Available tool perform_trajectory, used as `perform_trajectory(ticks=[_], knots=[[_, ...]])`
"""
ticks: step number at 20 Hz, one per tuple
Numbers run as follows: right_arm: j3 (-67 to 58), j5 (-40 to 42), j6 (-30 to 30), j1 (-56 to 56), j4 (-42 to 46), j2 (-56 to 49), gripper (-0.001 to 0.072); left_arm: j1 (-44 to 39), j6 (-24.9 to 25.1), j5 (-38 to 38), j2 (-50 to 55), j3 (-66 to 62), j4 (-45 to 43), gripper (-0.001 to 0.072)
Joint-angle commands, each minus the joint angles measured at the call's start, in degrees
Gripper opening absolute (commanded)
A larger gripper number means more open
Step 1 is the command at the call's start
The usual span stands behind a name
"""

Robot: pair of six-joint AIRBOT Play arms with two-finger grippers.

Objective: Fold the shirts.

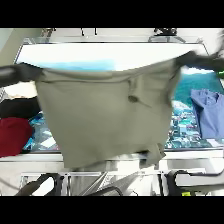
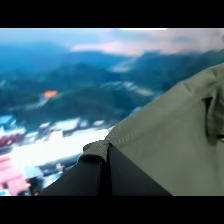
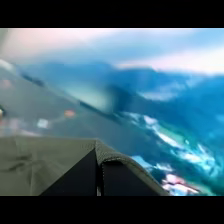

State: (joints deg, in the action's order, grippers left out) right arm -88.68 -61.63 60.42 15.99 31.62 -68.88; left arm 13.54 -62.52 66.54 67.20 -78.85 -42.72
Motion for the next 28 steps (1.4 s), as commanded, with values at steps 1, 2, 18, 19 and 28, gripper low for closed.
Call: perform_trajectory(ticks=[1, 2, 18, 19, 28], knots=[[2.3, 7.5, -1.9, -4.1, 0.5, -13.7, 0.0022, -4.7, -0.9, -9.3, 14.7, -1.2, -8.8, 0.0011], [1.2, 7.0, -4.7, -3.4, -3.5, -17.1, 0.0022, -4.8, -0.5, -7.8, 19.0, -4.2, -8.8, 0.0011], [-3.8, -5.1, -8.9, 2.7, 3.0, -26.7, 0.0022, -8.8, -8.5, -3.7, 42.6, -23.5, -27.3, 0.0011], [-3.8, -4.9, -8.3, 2.5, 4.7, -26.7, 0.0022, -8.9, -8.5, -3.7, 43.3, -23.5, -27.3, 0.0011], [-3.5, -1.9, -7.9, 0.7, 10.6, -26.8, 0.0023, -10.3, -8.5, -7.4, 46.5, -23.6, -28.3, 0.0011]])
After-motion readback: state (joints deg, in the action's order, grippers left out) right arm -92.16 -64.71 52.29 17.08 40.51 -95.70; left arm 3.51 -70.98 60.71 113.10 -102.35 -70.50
